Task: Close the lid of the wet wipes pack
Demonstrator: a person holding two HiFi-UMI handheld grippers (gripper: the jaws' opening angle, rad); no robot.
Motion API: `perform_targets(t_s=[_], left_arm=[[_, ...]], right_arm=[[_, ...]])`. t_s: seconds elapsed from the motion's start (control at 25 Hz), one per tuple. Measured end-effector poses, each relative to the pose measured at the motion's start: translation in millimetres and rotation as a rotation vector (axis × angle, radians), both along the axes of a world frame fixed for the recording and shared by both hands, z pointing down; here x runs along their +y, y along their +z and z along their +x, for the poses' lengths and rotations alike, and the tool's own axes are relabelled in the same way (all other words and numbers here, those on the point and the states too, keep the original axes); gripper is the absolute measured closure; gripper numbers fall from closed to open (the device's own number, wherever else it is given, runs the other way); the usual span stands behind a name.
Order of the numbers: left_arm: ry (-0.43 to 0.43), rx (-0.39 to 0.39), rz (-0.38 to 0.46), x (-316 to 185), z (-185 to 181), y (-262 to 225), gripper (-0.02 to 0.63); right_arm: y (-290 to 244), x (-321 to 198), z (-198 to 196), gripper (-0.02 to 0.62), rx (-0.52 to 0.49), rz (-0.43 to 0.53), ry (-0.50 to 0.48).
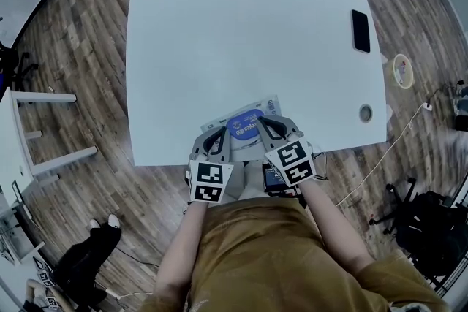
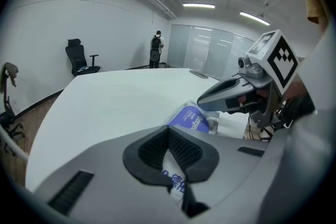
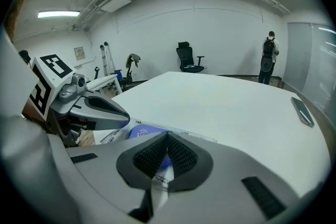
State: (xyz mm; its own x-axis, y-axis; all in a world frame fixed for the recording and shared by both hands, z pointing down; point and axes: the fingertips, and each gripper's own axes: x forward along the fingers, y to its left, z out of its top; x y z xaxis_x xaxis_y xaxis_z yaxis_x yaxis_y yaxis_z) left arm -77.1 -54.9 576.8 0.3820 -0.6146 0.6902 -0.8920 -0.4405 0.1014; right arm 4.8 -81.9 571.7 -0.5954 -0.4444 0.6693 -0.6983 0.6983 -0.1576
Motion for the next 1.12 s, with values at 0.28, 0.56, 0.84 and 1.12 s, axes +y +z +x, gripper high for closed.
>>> perform_targets(t_s=[0.28,0.56,0.84,1.12], left_arm=[[-0.011,-0.004,0.023,5.8,-4.5,-8.9,0.601],[-0.018,-0.009,0.051,18.0,-5.2,-19.6,0.601],[-0.038,-0.019,0.089,29.9,-10.1,-33.6,0.601],[-0.077,-0.035,0.132,43.0,-22.1,-48.3,0.601]], right_arm=[[-15.9,4.9,0.5,0.588,-0.007,0.041,0.010],[-29.5,15.5,6.7,0.587,-0.017,0.076,0.028],[-42.5,24.4,9.7,0.588,-0.032,0.129,0.034],[-63.7,30.0,11.9,0.588,-0.050,0.201,0.038]])
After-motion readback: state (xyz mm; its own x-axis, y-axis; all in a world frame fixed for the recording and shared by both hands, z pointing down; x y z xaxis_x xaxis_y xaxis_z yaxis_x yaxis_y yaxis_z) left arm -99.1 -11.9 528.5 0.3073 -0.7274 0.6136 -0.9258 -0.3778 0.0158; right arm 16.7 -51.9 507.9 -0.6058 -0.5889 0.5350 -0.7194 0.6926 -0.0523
